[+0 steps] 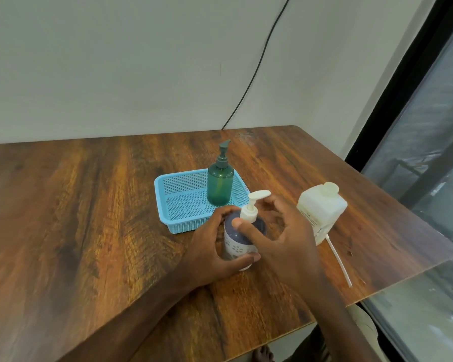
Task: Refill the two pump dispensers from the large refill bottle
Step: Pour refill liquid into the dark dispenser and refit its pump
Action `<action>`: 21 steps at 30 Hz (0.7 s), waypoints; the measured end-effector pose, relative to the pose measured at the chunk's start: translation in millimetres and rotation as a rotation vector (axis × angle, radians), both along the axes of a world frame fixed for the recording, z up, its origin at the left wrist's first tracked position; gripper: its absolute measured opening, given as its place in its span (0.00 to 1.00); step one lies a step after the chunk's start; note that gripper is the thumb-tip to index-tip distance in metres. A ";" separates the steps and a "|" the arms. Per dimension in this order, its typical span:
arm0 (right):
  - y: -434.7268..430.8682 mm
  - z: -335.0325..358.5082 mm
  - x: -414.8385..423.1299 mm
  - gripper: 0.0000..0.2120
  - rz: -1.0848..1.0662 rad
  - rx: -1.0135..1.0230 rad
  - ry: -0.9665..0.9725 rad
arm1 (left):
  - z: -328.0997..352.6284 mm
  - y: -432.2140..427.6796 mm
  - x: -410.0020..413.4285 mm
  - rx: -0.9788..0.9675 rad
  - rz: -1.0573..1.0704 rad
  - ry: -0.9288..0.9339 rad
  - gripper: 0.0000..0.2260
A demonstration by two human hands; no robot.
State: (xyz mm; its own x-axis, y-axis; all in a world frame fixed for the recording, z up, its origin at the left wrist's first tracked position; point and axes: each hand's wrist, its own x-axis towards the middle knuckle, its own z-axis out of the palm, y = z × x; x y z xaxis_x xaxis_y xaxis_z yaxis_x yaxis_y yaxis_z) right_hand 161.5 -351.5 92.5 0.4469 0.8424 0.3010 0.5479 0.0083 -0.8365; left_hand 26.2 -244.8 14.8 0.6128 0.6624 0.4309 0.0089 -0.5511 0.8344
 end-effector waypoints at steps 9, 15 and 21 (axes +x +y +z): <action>7.5 -6.7 4.9 0.19 -0.010 0.114 0.148 | 1.8 -2.4 -0.3 -0.006 0.004 -0.004 0.38; 4.5 -8.5 6.5 0.27 0.111 0.111 0.177 | 1.9 -1.1 -0.5 0.000 -0.001 -0.021 0.37; 10.0 -8.6 9.8 0.36 0.097 0.058 0.162 | 1.9 -3.2 0.1 -0.018 0.001 -0.017 0.38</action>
